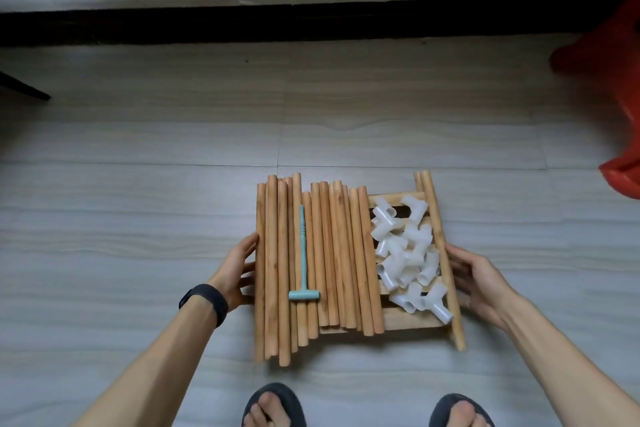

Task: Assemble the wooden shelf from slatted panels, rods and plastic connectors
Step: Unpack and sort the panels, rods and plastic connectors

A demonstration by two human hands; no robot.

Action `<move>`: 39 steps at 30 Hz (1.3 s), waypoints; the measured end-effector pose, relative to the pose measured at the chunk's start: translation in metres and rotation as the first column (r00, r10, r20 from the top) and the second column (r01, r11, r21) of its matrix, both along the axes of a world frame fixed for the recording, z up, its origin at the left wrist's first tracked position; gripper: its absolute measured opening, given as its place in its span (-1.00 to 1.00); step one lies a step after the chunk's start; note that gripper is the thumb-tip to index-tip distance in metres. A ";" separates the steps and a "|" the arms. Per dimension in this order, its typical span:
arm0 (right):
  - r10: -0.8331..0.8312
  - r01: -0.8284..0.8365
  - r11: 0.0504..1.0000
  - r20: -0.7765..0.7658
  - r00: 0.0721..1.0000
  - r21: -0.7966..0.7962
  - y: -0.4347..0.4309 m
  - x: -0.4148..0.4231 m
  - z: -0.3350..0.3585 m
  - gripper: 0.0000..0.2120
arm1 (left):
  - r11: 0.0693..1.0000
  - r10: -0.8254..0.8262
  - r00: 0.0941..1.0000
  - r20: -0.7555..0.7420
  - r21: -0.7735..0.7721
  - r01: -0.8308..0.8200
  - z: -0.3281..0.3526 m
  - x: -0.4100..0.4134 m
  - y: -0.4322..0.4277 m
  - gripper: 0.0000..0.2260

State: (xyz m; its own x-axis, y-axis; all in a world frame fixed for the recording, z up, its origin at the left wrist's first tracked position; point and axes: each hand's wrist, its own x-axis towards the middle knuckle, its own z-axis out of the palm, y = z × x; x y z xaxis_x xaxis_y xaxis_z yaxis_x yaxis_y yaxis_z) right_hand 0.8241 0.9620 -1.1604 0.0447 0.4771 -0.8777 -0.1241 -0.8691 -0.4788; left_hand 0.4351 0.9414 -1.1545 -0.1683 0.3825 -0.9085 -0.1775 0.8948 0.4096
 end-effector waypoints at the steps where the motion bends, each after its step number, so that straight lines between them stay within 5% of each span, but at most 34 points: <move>1: 0.006 -0.006 1.000 0.004 1.000 0.003 -0.001 -0.001 0.000 -0.67 | 1.000 -0.006 1.000 -0.006 0.000 0.006 0.000 0.002 0.001 -0.57; 8: -0.016 0.013 0.999 0.058 0.998 0.047 -0.014 -0.007 0.000 -0.68 | 0.997 0.003 0.998 -0.060 0.081 0.002 0.001 0.011 -0.003 -0.60; 15: 0.062 -0.194 0.930 0.387 0.920 0.313 -0.051 -0.023 -0.017 -0.69 | 0.954 -0.079 0.991 -0.110 0.281 0.108 -0.002 0.030 -0.028 -0.73; 36: 0.090 -0.208 0.914 0.325 0.941 0.348 0.008 -0.032 -0.027 -0.66 | 0.937 -0.035 0.962 -0.272 0.325 0.126 -0.023 0.020 0.011 -0.60; 37: 0.117 -0.270 0.902 0.411 0.904 0.338 0.006 -0.033 -0.026 -0.60 | 0.933 -0.062 0.942 -0.329 0.316 0.172 -0.023 0.021 0.010 -0.58; 39: 0.112 -0.462 0.835 0.730 0.674 0.299 0.000 -0.042 -0.015 -0.42 | 0.888 -0.173 0.795 -0.582 0.256 0.382 -0.018 0.025 0.004 -0.50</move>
